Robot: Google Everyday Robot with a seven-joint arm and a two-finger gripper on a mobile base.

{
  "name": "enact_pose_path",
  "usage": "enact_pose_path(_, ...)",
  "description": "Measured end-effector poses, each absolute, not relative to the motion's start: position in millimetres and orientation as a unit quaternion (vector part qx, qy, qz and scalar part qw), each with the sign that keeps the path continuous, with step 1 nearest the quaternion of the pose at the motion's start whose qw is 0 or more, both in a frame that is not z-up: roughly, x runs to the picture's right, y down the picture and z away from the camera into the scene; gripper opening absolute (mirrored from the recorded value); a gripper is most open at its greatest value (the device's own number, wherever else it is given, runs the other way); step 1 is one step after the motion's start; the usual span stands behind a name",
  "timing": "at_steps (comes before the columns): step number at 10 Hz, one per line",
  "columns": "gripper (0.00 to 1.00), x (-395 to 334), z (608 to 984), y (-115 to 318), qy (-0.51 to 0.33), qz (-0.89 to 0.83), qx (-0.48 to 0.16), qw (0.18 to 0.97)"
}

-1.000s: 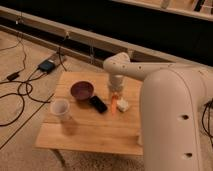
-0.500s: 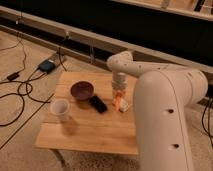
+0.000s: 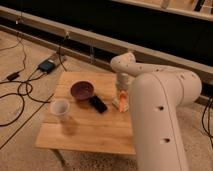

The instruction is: Place the pepper on the white sponge

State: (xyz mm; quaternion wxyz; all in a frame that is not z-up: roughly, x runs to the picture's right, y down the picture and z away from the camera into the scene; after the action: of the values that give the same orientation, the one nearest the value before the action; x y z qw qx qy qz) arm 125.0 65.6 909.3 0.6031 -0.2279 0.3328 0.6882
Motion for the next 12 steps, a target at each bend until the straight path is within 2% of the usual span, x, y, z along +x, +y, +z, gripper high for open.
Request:
enact_pose_path(1, 0.13, 125, 911, 68, 0.337, 0.687, -0.229, 0.601)
enact_pose_path(2, 0.28, 124, 914, 70, 0.343, 0.685, -0.231, 0.599)
enact_pose_path(6, 0.65, 125, 921, 70, 0.346, 0.690, -0.230, 0.592)
enact_pose_path(7, 0.71, 125, 923, 70, 0.346, 0.693, -0.228, 0.590)
enact_pose_path(12, 0.71, 125, 928, 64, 0.334, 0.705, -0.220, 0.586)
